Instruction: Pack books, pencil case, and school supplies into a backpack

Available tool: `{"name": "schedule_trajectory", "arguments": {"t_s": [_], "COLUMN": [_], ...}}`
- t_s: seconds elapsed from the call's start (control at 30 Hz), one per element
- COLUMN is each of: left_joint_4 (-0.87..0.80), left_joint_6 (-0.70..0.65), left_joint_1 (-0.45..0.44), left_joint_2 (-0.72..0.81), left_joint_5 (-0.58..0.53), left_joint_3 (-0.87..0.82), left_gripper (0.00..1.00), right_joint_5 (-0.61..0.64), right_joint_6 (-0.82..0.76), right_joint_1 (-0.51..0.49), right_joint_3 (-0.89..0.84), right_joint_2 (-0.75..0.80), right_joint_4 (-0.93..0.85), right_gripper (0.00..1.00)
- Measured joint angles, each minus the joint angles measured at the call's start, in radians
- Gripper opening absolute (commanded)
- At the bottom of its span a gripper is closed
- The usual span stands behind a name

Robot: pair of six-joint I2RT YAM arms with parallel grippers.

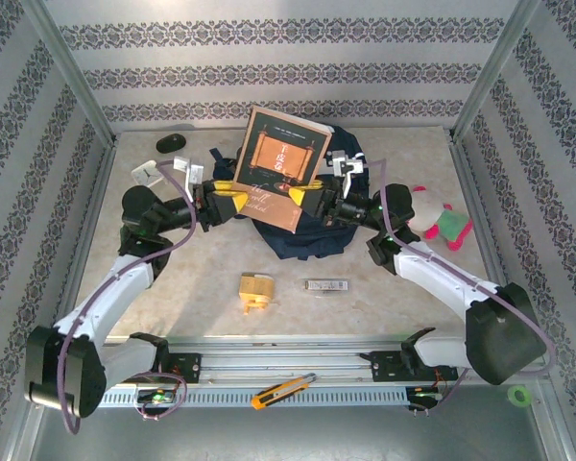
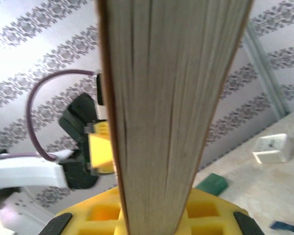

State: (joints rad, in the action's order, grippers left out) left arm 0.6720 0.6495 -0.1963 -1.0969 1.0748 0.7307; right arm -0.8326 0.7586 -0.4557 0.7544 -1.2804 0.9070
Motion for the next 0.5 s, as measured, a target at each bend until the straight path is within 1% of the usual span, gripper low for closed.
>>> {"name": "schedule_trajectory", "arguments": {"t_s": [0.07,0.13,0.2,0.27,0.33,0.4,0.5], "left_joint_4": [-0.150,-0.307,-0.471,-0.619,-0.766,-0.886,-1.030], "left_joint_6": [-0.127,-0.279,-0.454,-0.610,-0.767,-0.904,-1.100], "left_joint_1": [0.000,0.000,0.000,0.000,-0.001,-0.006,-0.046], "left_joint_2": [0.058,0.122,0.182,0.212,0.216,0.204,0.181], "left_joint_5": [-0.042,-0.091,-0.137,-0.169,-0.196,-0.220,-0.243], "left_joint_3": [0.001,0.007,0.031,0.076,0.139,0.192,0.230], "left_gripper": [0.59,0.66,0.68,0.69,0.71,0.79,0.82], "right_joint_5": [0.001,0.018,0.059,0.100,0.154,0.219,0.317], "right_joint_6": [-0.083,-0.207,-0.365,-0.517,-0.705,-0.876,-1.091], "right_joint_1": [0.036,0.060,0.073,0.072,0.058,0.028,-0.044], "right_joint_3": [-0.032,-0.046,-0.037,0.002,0.055,0.082,0.087], "right_joint_2": [0.051,0.119,0.184,0.216,0.223,0.223,0.221], "right_joint_4": [-0.088,-0.237,-0.433,-0.637,-0.841,-0.993,-1.173], "right_gripper": [0.00,0.00,0.00,0.00,0.00,0.00,0.00]}}
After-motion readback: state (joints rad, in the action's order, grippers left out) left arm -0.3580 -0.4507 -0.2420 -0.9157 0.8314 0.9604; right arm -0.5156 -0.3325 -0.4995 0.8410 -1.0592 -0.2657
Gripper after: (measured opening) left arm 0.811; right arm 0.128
